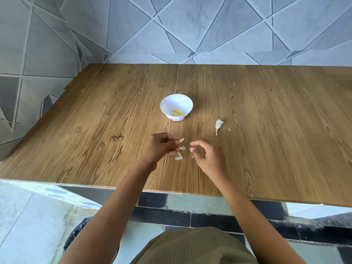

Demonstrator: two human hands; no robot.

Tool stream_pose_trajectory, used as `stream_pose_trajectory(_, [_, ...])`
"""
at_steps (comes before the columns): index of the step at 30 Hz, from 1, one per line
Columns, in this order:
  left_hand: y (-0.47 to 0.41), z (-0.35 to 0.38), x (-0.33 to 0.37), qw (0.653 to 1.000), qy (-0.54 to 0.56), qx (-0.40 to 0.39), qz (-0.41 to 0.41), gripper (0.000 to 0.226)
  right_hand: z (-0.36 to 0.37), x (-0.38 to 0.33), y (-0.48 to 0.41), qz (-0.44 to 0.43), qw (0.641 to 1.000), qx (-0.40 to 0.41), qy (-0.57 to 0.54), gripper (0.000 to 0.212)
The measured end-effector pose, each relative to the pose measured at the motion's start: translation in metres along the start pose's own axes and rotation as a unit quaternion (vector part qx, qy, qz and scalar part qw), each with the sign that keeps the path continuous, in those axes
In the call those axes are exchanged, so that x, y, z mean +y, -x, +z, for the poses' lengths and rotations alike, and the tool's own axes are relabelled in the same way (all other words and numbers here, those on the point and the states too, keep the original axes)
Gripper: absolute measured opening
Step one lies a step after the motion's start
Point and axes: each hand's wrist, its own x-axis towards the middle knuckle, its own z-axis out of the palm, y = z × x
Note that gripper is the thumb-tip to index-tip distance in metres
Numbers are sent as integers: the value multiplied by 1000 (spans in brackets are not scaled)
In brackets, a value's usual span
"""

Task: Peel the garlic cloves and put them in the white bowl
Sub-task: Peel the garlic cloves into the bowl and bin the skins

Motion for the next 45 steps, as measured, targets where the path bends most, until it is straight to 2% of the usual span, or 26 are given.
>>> stream_pose_trajectory(2, [-2, -6, -1, 1000, -5, 21, 0, 7, -4, 2, 5, -10, 999, -3, 41, 23])
stream_pose_trajectory(4, [-11, -16, -4, 994, -65, 81, 17, 7, -9, 7, 12, -19, 996, -1, 84, 31])
stream_pose_trajectory(7, [-27, -31, -10, 949, -241, 195, 57, 5, -14, 17, 22, -22, 991, 26, 128, 32])
stream_pose_trajectory(10, [-32, -32, -15, 913, -332, 223, 81, 7, -15, 25, 28, -11, 987, 30, 160, 33])
stream_pose_trajectory(13, [-31, -27, -19, 886, -400, 208, 107, 12, -14, 32, 32, 4, 985, 1, 170, 36])
stream_pose_trajectory(16, [-25, -21, -20, 866, -436, 177, 169, 22, -13, 32, 33, 12, 986, -4, 164, 35])
stream_pose_trajectory(18, [-18, -13, -17, 872, -431, 119, 196, 28, -13, 30, 32, 19, 988, -7, 153, 41])
stream_pose_trajectory(20, [-12, -2, -14, 881, -432, 37, 188, 32, -14, 30, 31, 25, 990, -13, 138, 46])
stream_pose_trajectory(23, [-7, 15, -9, 881, -445, -47, 153, 30, -16, 31, 32, 23, 993, -7, 120, 34])
stream_pose_trajectory(30, [-13, 41, 1, 866, -457, -124, 163, 28, -26, 26, 33, 38, 997, 64, -22, 21])
stream_pose_trajectory(35, [-17, 54, 3, 830, -501, -152, 193, 29, -34, 27, 36, 50, 996, 57, -35, 21])
stream_pose_trajectory(39, [-14, 57, -2, 813, -512, -137, 242, 15, -35, 27, 35, 60, 995, 57, -53, 22])
stream_pose_trajectory(42, [-16, 55, -3, 832, -490, -121, 230, 9, -38, 24, 34, 89, 989, 67, -97, 22])
stream_pose_trajectory(44, [-21, 50, 3, 869, -443, -109, 193, 5, -43, 18, 30, 144, 969, 71, -189, 22])
stream_pose_trajectory(45, [-24, 48, 9, 892, -405, -106, 171, 3, -46, 13, 28, 185, 945, 72, -260, 21])
